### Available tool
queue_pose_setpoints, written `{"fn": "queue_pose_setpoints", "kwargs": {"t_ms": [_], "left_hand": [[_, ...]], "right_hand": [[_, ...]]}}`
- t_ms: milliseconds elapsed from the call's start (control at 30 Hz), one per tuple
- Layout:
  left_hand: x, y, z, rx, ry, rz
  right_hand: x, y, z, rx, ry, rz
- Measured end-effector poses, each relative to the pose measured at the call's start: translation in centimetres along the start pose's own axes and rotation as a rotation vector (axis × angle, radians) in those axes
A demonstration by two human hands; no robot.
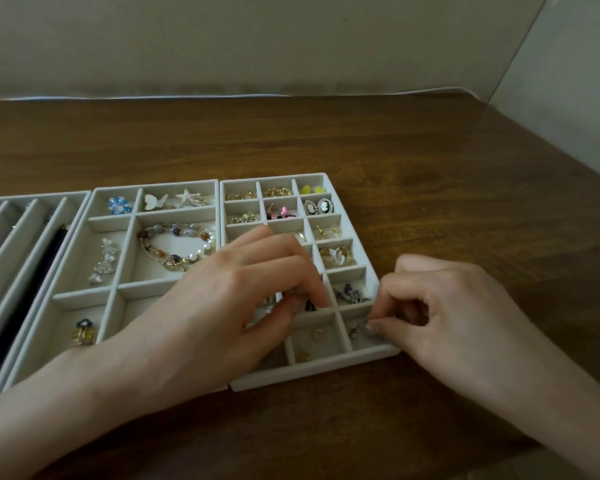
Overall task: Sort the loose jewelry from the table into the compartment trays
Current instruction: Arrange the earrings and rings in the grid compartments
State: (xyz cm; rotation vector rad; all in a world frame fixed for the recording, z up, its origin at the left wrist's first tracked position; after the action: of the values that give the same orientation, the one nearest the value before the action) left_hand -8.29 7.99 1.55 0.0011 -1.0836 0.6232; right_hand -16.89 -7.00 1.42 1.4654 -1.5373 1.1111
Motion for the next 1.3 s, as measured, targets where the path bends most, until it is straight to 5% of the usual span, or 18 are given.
{"fn": "queue_pose_setpoints", "kwargs": {"t_ms": [367, 933, 1300], "left_hand": [[0.4, 0.0, -0.1, -0.003, 0.018, 0.005], [0.6, -0.1, -0.4, -0.005, 0.015, 0.044], [0.6, -0.1, -0.6, -0.02, 0.013, 0.056]], "right_hand": [[3.3, -0.2, 0.5, 0.019, -0.061, 0.043], [0.0, -0.4, -1.7, 0.104, 0.178, -0.092], [0.3, -0.8, -0.9, 0.13, 0.064, -0.087]]}}
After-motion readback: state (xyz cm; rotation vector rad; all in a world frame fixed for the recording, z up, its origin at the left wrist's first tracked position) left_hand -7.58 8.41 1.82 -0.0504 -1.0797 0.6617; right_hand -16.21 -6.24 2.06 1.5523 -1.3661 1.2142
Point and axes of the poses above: each hand's wrist, its own y-axis away from the middle knuckle, its own x-axis out of the back of the hand, z = x × y, the point moved 4 cm from there along -y, towards the middle knuckle, and after that the axes turned 10 degrees about x, right-handed, at the moved point
